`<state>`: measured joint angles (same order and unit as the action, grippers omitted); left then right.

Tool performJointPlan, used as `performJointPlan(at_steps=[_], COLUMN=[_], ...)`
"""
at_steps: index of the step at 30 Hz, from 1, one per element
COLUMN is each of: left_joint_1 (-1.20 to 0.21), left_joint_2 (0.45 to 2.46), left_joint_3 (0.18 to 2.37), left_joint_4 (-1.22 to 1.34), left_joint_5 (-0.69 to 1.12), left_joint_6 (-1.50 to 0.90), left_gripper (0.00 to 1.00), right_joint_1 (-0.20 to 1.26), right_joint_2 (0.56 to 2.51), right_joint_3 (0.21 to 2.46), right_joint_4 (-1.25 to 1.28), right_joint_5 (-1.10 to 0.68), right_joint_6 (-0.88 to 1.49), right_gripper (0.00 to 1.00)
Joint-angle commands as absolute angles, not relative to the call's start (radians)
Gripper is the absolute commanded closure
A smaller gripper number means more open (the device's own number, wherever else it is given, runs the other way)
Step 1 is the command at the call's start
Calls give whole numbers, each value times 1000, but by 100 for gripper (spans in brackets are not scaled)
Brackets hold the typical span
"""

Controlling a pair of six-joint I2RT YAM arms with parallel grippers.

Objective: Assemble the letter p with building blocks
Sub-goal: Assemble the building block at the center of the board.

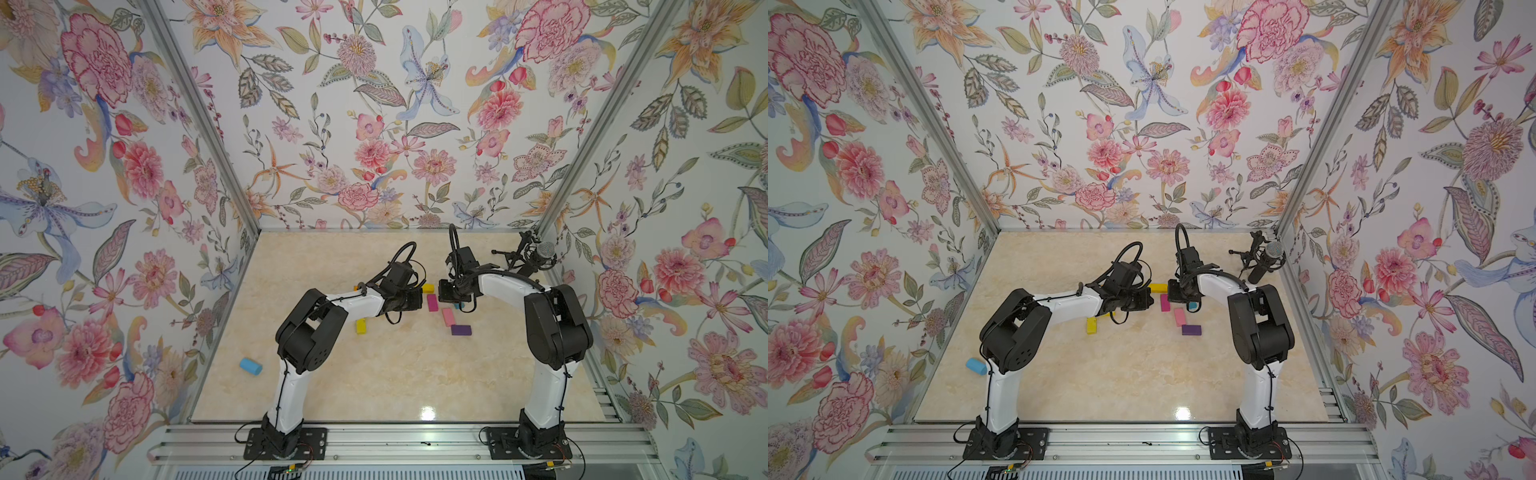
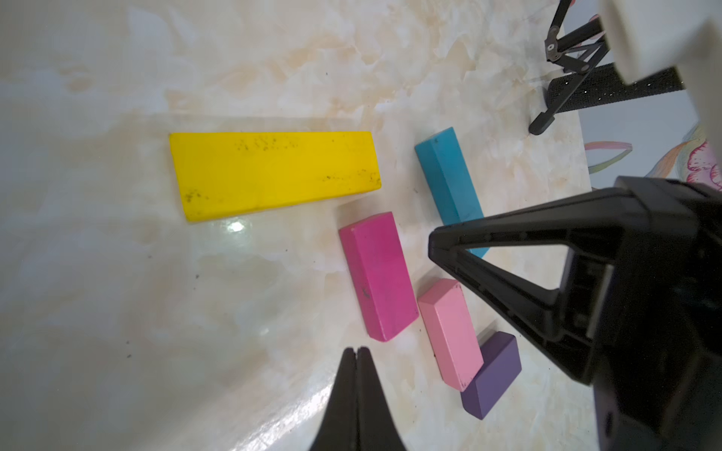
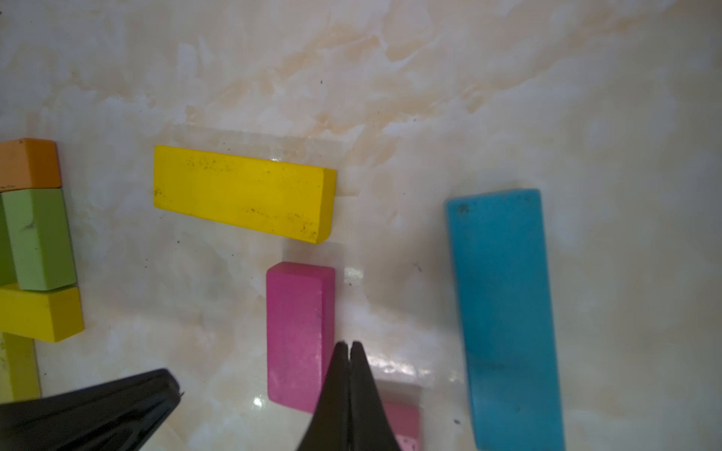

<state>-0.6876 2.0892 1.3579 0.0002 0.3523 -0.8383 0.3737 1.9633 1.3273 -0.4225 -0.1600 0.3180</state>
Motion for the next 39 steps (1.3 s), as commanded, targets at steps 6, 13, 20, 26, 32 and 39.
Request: performJointPlan(at_steps=[6, 13, 20, 26, 32, 39], left_joint_1=[-699, -700, -697, -696, -691, -666], left_joint_2=[2158, 2182, 2204, 2212, 2187, 2138], left_joint_3=[1407, 1439, 1455, 1467, 1449, 1374], left_joint_4=[-10, -33, -37, -45, -66, -48], left_joint_5=[381, 378, 380, 378, 365, 353], left_joint_6=[-846, -831, -831, -835, -824, -830], left_gripper=[100, 100, 100, 100, 100, 100], right_joint_1=[397, 401, 406, 407, 426, 459], right_joint_2=[2024, 2038, 2041, 2052, 2045, 2051], right_joint_3=[1312, 1310, 1304, 1303, 1298, 1301], right_joint_4=[-410, -400, -394, -388, -379, -376], right_joint_5=[-178, -188, -196, -211, -227, -240], right_joint_6=[309, 317, 332, 336, 351, 369], right_gripper=[100, 100, 100, 100, 100, 100])
